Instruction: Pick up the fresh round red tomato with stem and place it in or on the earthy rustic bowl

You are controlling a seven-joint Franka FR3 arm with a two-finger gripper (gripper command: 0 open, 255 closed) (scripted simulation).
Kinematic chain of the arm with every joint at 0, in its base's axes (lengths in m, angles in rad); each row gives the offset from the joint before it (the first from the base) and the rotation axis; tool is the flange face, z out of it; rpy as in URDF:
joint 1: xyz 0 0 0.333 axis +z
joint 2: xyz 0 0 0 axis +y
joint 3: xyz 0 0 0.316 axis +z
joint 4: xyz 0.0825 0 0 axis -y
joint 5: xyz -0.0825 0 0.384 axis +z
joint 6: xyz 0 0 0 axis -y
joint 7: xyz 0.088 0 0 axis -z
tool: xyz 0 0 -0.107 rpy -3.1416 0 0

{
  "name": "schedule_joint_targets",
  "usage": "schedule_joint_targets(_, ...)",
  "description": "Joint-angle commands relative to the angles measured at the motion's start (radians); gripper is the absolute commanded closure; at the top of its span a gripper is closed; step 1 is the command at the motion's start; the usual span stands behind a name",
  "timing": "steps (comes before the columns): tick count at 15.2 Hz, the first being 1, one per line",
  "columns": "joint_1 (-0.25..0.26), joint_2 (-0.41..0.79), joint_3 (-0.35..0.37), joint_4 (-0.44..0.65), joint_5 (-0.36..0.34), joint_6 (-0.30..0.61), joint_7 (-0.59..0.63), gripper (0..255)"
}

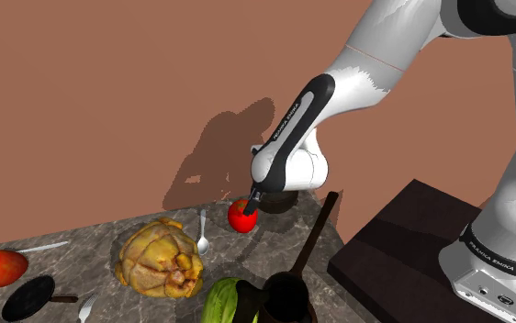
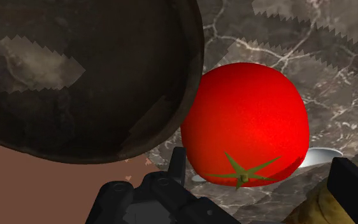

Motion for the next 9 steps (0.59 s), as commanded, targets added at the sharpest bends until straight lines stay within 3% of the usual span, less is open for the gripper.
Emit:
schedule_joint_targets(1, 0.001, 0.008, 0.000, 0.006, -0.001, 0.003, 0.000, 0)
schedule_joint_targets(6, 0.001, 0.008, 0.000, 0.006, -0.001, 0.003, 0.000, 0)
schedule_joint_targets(7, 0.001, 0.008, 0.000, 0.006, -0.001, 0.003, 0.000, 255)
schedule_joint_targets(9, 0.001, 0.008, 0.000, 0.006, -0.001, 0.003, 0.000, 255)
